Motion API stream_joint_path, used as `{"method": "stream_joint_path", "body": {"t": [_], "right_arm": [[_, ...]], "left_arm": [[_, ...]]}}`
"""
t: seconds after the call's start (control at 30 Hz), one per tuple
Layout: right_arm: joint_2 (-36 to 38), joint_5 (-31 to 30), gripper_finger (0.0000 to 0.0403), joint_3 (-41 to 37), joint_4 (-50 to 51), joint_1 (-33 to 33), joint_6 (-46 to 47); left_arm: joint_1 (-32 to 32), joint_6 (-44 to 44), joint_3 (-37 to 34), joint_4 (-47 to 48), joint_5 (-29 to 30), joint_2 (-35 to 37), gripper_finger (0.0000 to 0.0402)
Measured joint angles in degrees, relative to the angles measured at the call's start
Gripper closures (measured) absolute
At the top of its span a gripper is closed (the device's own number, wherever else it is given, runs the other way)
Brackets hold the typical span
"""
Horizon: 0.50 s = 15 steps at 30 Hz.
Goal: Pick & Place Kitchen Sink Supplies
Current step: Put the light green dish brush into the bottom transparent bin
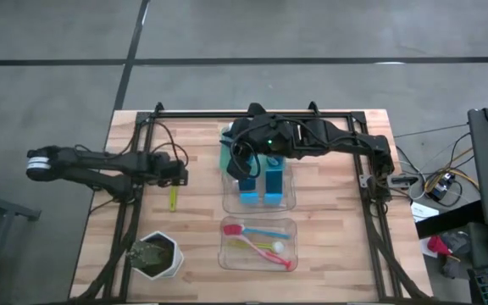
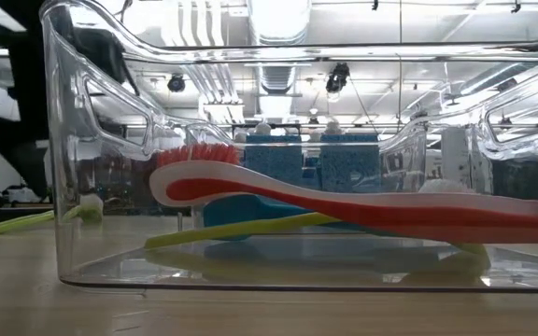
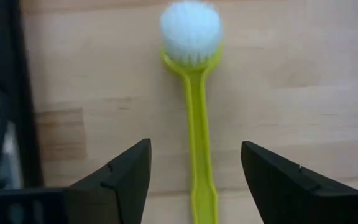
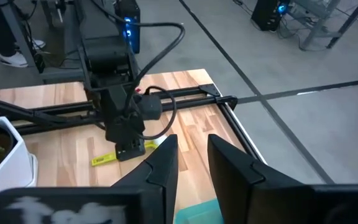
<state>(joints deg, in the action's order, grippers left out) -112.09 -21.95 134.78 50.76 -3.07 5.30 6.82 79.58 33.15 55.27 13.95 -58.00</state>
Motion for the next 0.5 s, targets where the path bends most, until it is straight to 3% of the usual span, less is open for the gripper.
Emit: {"method": "stream_joint_path", "body": {"t": [0.5], "right_arm": [[0.04,-0.03,0.0329,-0.02,0.02,0.15,-1.01]], "left_arm": [[0.5,0.32,-8.02,-9.82,-0.87,-0.63,0.0164]]}}
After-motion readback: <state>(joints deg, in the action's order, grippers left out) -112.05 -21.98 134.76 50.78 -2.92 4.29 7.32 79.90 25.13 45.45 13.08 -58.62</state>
